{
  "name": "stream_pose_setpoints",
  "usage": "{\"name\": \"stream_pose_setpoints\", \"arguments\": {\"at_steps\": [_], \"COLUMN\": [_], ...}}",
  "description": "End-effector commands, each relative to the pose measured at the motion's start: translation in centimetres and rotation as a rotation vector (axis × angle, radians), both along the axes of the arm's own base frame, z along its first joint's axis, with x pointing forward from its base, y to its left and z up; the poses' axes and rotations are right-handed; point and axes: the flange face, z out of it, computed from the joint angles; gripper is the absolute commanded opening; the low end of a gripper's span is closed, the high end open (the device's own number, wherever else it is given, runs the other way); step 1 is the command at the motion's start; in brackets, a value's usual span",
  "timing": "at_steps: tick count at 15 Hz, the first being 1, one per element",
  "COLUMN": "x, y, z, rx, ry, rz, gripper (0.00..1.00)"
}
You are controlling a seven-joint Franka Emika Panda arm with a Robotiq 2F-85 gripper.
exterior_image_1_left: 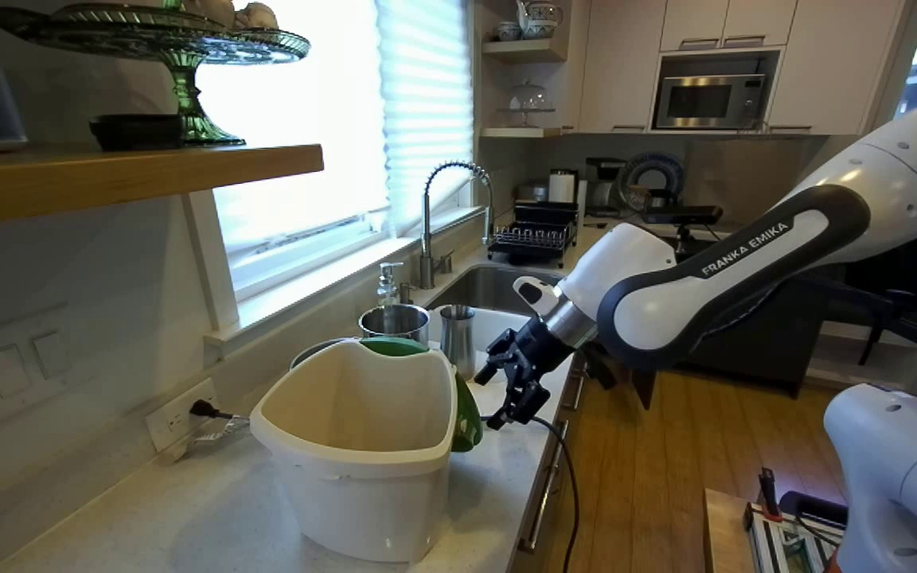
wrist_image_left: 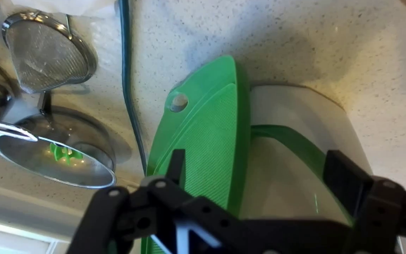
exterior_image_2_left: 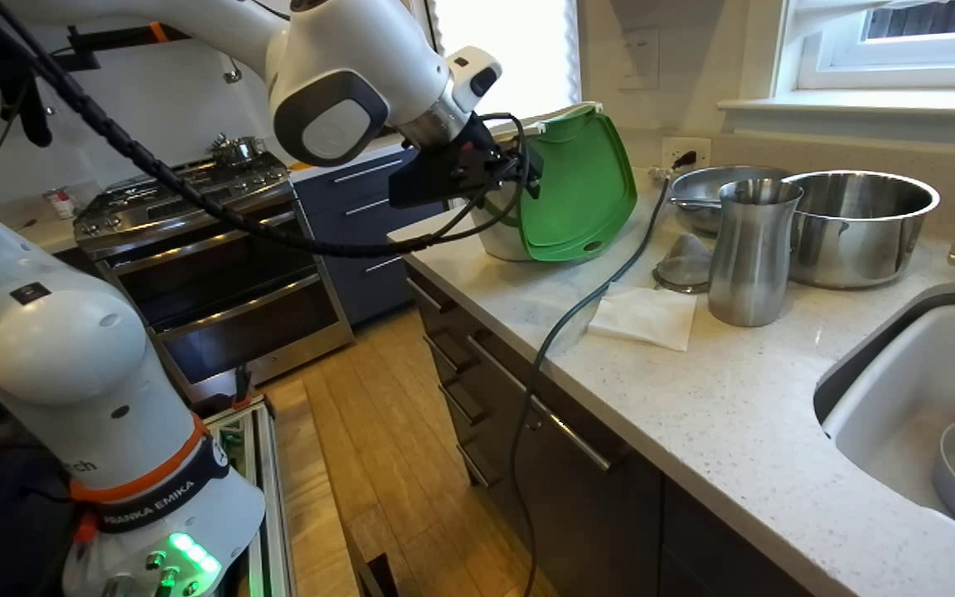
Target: Close the bin
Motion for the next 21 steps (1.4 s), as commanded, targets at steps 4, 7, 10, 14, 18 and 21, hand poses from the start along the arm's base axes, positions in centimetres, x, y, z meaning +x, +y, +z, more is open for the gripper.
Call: {"name": "stream_pose_setpoints", "arguments": {"at_steps": [4, 7, 10, 14, 18, 21], "x": [2.1, 2.6, 2.8, 3.0, 3.3, 3.6], "y": [0.0, -0.1, -0.1, 0.0, -0.2, -0.5], "z": [-1.6, -2.4, -3.0, -3.6, -3.6, -3.3], "rx": [-0.039, -0.055, -0.054, -0.046, -0.054, -0.060], "ry": [-0.064, -0.057, -0.050, -0.035, -0.039, -0.027], "rz": [-0.001, -0.001, -0.004, 0.005, 0.011, 0.004], "gripper": [1.00, 0.68, 0.42, 0.11, 0.02, 0.03]}}
